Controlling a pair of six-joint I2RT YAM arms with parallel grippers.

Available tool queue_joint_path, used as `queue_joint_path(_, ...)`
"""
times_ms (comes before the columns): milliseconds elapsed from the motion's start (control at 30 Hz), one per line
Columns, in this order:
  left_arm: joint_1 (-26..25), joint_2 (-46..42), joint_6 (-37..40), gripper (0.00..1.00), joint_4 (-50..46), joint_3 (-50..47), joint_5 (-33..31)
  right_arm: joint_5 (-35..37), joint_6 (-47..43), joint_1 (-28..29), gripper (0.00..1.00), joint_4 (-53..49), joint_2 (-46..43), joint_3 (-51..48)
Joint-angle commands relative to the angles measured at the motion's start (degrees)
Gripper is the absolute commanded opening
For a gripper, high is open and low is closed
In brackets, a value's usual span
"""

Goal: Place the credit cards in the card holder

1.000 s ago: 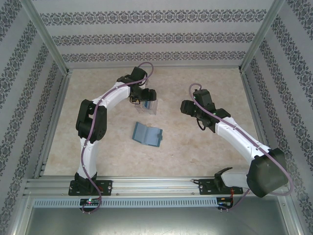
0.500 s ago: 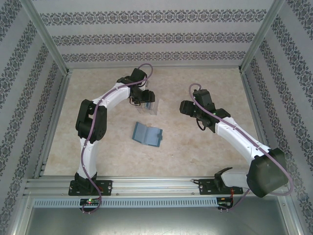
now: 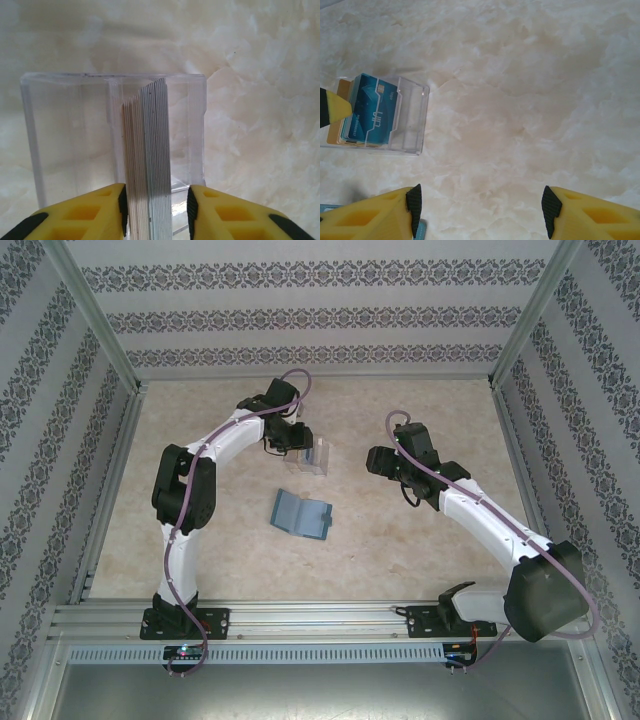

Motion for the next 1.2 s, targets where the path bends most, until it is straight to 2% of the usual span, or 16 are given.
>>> queue_joint_path(0, -0.47, -2.07, 0.20, 0.33, 0.72, -0.25, 1.13, -0.32, 0.29, -0.50, 0.67, -1.16, 0.29, -0.02)
queue_joint_path(167, -0.50, -0.39, 0.59, 0.24, -1.18, 1.19, 0.85, -0.58, 0.55, -0.59, 0.67, -1.17, 0.20, -0.30)
queue_joint_path(233, -0.43, 0.12, 0.73, 0.17, -2.25, 2.07, 0.55, -0.54, 0.62, -0.59, 0.67, -1.23, -0.01, -0.35)
queue_joint_path(600, -0.44, -1.66, 1.65, 0.00, -3.85, 1.70, -1.94, -0.96, 0.63, -0.55, 0.67, -1.25, -0.52, -0.46)
queue_joint_path(1167, -0.43, -13.37, 3.57, 0.00, -6.41, -1.65, -8.51, -4.55, 0.35, 0.42, 0.67, 2.15, 1.94, 1.04)
